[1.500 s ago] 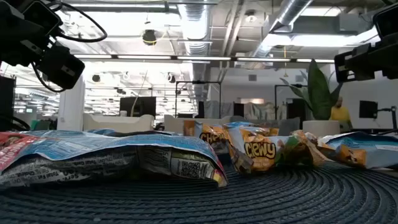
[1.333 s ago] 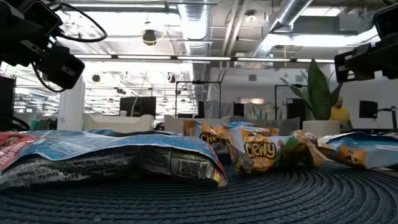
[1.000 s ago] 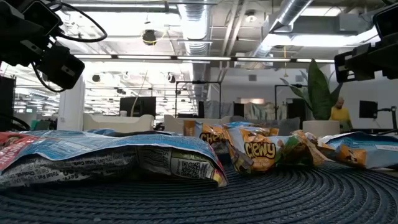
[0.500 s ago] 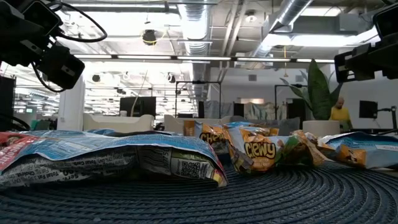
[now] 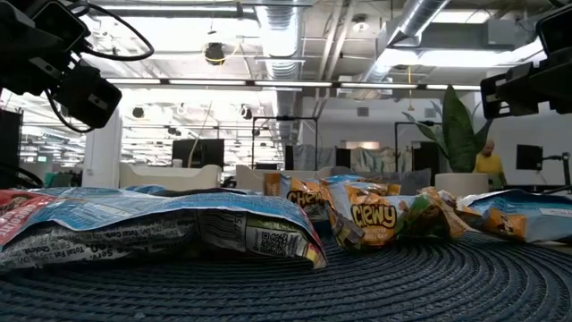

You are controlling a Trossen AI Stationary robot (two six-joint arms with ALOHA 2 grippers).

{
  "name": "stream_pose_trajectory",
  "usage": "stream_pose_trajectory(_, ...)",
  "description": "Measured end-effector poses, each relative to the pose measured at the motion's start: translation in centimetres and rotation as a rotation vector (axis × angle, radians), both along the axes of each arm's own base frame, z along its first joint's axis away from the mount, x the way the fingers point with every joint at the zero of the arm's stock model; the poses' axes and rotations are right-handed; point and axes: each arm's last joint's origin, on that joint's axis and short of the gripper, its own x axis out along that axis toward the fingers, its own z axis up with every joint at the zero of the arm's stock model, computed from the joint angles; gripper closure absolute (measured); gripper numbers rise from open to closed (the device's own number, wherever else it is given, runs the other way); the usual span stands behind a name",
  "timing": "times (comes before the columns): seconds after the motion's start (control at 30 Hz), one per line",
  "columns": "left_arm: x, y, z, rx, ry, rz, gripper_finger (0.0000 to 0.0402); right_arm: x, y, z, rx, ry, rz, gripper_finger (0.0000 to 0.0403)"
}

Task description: Pick and place Granola Bars by type

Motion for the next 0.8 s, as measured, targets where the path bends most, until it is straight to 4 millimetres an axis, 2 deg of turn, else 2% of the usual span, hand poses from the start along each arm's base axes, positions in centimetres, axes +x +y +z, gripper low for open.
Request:
stream_pose_trajectory(0.23,0.0,0.0,0.0,-0.025,0.012,0.008,0.0228,0.0,0.0,0.0,0.000,0.000,0.000,0.0272)
stream_pose_trajectory(0.4,0.0,0.0,0.9,-0.373,0.147,0.042,0.0228,0.0,0.0,0.0,0.000,0.000,0.000,0.0272)
stream_pose_trajectory(0.5,0.0,0.1,1.8,-0.581,0.157,0.077,0.0228,0.0,0.0,0.0,0.000,0.000,0.000,0.0272)
stream_pose_trajectory(0.7,0.2,0.8,1.8,-0.757,0.135,0.322,0.0228,0.0,0.0,0.0,0.000,0.000,0.000,0.0272)
stream_pose_trajectory(0.8,0.3,1.2,1.8,-0.780,0.095,0.431,0.0228,0.0,0.0,0.0,0.000,0.000,0.000,0.0272)
